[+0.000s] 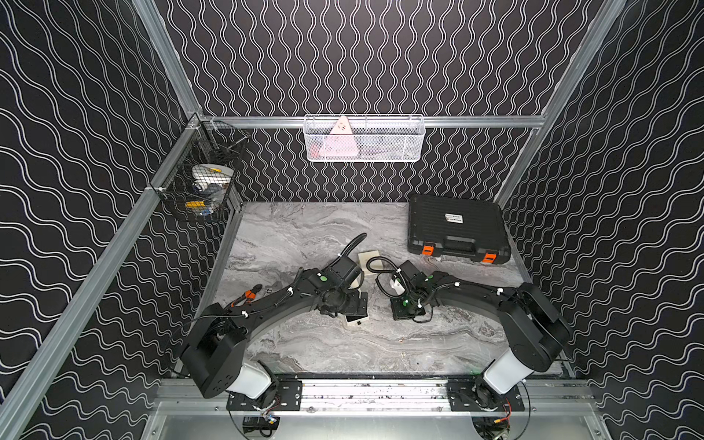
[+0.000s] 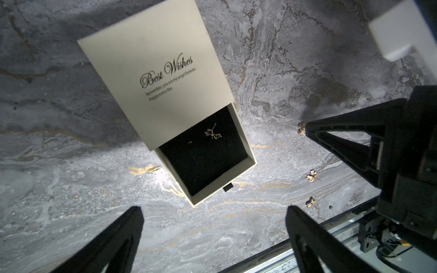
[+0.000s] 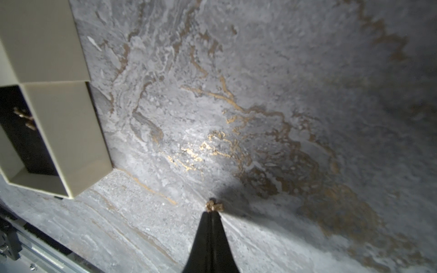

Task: Place the earrings into the drawer-style jewelry box
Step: Pick up the earring from the center of the board.

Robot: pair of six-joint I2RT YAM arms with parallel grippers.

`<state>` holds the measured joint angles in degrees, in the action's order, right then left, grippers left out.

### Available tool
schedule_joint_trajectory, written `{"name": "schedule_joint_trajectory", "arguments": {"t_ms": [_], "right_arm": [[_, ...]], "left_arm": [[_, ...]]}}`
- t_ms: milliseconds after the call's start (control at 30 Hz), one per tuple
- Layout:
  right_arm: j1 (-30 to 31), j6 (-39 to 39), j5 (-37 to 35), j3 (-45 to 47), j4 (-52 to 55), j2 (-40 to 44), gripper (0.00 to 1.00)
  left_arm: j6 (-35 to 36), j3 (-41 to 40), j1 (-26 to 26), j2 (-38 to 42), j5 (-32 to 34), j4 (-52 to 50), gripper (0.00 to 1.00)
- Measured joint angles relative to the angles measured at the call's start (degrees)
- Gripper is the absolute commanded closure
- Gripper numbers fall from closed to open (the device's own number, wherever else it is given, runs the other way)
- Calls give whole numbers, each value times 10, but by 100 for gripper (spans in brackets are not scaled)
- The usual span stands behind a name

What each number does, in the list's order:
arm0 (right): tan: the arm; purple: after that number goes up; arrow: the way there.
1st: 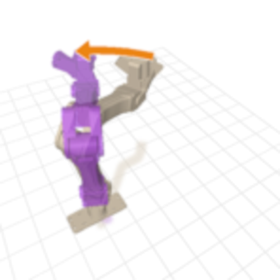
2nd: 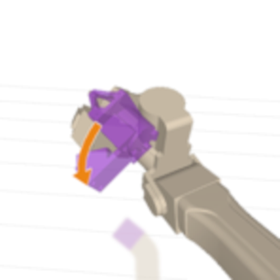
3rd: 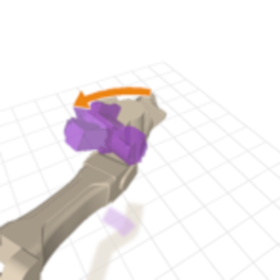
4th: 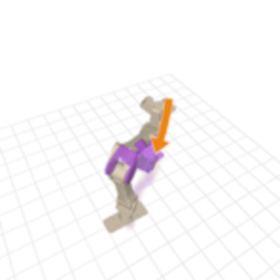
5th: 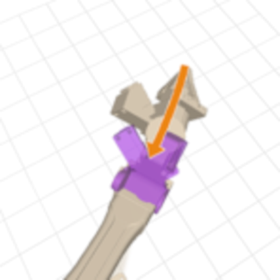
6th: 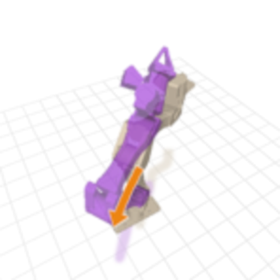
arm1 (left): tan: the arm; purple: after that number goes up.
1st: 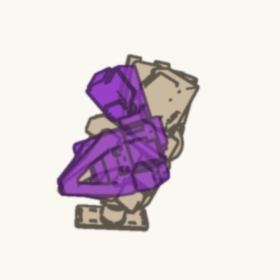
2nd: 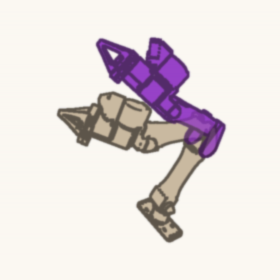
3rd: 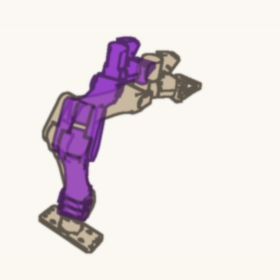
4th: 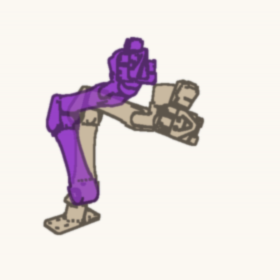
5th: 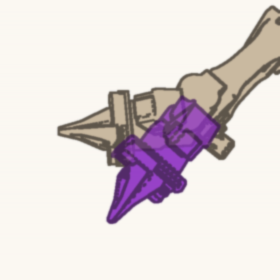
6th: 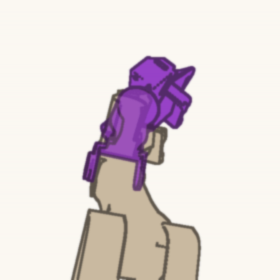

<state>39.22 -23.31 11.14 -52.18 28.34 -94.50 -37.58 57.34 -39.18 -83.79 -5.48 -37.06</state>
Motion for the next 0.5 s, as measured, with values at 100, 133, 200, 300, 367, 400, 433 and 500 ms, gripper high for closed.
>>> {"name": "schedule_joint_trajectory", "arguments": {"t_ms": [100,133,200,300,367,400,433,500], "right_arm": [[-4,0,4,1,0,3,100],[-5,-1,6,1,0,6,100],[-11,-2,15,1,0,16,100],[-29,-5,46,3,-1,40,100],[-48,-12,80,8,-8,60,100],[-59,-14,102,12,-14,71,100],[-68,-17,123,14,-19,82,100],[-85,-29,169,18,-30,106,100]], "left_arm": [[4,0,0,4,8,3,1],[6,0,0,5,10,5,1],[17,0,0,11,17,7,1],[35,-4,0,30,35,17,1],[50,-13,0,52,49,25,1],[63,-20,0,69,56,32,1],[73,-30,0,85,59,45,1],[102,-59,-1,128,66,77,1]]}}
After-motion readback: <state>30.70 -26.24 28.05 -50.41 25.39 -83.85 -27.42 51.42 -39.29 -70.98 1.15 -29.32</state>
